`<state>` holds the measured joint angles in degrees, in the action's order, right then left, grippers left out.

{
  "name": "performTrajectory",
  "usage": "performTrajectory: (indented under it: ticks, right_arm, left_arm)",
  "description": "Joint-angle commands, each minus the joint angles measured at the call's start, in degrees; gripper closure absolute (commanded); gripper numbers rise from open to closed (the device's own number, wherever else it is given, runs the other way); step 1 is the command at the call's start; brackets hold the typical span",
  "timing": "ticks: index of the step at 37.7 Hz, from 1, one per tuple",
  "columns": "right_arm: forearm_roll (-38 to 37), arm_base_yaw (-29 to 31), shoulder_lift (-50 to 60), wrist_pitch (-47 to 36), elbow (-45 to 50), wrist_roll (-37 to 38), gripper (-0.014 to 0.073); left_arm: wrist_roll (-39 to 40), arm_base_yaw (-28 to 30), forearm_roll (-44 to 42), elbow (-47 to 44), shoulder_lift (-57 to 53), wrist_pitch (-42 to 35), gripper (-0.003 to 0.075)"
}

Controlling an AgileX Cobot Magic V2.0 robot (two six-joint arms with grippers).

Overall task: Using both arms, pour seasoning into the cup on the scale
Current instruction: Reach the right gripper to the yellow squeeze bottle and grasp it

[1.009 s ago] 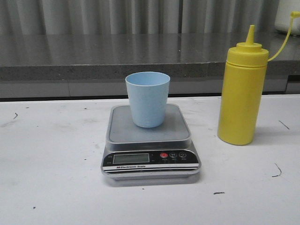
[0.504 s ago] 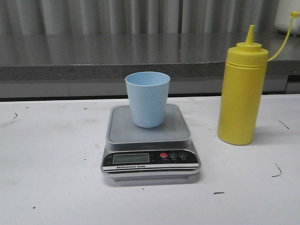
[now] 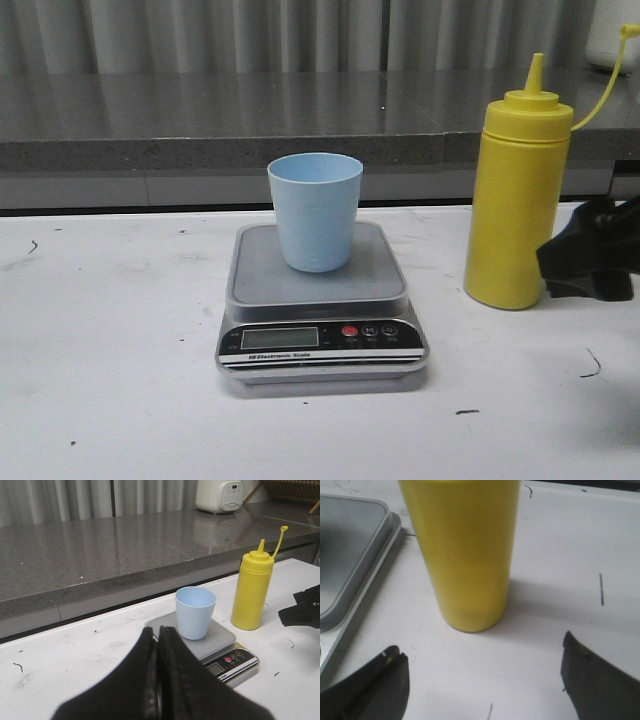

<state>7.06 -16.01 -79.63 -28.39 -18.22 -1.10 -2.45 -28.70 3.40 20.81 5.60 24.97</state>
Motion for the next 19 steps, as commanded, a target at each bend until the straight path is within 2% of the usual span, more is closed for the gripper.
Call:
performTrajectory:
  ticks: [1,12,19]
  right_arm:
    - [0.1,-0.4,-3.9,-13.1,-1.0,1.8,-0.0037]
    - [-0.7,-0.4,-16.2,-34.1,-1.0,8.8,-0.0037]
    - [-1.1,-0.3,-19.2,-40.7,-1.2,9.7,-0.0037]
  left_arm:
    - [0.4,0.0,0.7,1.4,0.6,-5.0,0.074]
    - [0.4,0.0,0.7,1.4,0.6,-5.0,0.074]
    - [0.4,0.0,0.7,1.4,0.6,-5.0,0.074]
